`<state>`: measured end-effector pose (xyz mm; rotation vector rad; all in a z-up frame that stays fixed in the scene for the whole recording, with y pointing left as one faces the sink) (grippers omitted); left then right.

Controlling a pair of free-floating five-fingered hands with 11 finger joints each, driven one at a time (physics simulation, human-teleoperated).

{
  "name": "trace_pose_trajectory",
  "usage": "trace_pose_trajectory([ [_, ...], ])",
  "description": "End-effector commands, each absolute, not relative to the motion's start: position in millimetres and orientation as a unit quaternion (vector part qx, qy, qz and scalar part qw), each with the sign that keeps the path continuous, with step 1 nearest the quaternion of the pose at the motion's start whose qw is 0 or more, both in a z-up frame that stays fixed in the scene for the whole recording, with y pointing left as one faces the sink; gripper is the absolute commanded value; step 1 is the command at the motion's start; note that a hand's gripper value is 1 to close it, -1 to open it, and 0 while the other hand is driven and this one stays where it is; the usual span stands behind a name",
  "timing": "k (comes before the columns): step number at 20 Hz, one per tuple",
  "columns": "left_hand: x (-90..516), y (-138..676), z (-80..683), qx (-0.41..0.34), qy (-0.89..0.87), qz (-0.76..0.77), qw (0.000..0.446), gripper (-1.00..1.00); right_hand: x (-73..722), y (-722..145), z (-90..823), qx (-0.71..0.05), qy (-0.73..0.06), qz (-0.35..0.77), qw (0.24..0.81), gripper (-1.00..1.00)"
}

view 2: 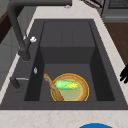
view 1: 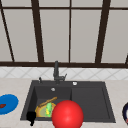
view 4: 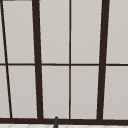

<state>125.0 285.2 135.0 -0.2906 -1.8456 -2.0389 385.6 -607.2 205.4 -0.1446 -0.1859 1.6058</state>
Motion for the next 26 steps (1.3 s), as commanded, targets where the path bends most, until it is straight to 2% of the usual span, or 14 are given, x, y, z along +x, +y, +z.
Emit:
trace_pose_trajectory([
  [1,125.0,285.2,135.0,-0.103,-0.656,-0.724,0.187,0.00,412.2,-605.5,185.2,-0.103,-0.098,0.708,0.692,1.00],
  [6,125.0,285.2,135.0,-0.103,-0.656,-0.724,0.187,0.00,434.4,-603.7,144.1,-0.146,-0.149,0.715,0.667,1.00],
  [10,125.0,285.2,135.0,-0.103,-0.656,-0.724,0.187,0.00,446.1,-597.6,126.1,-0.153,-0.117,0.725,0.661,1.00],
  [11,125.0,285.2,135.0,-0.103,-0.656,-0.724,0.187,0.00,446.3,-600.3,121.7,-0.145,-0.112,0.729,0.660,-1.00],
  [20,125.0,285.2,135.0,-0.103,-0.656,-0.724,0.187,0.00,461.2,-605.6,173.0,-0.100,-0.067,0.704,0.700,-1.00],
  [26,125.0,285.2,135.0,-0.103,-0.656,-0.724,0.187,0.00,467.4,-582.8,200.5,-0.130,-0.083,0.706,0.691,-1.00],
])
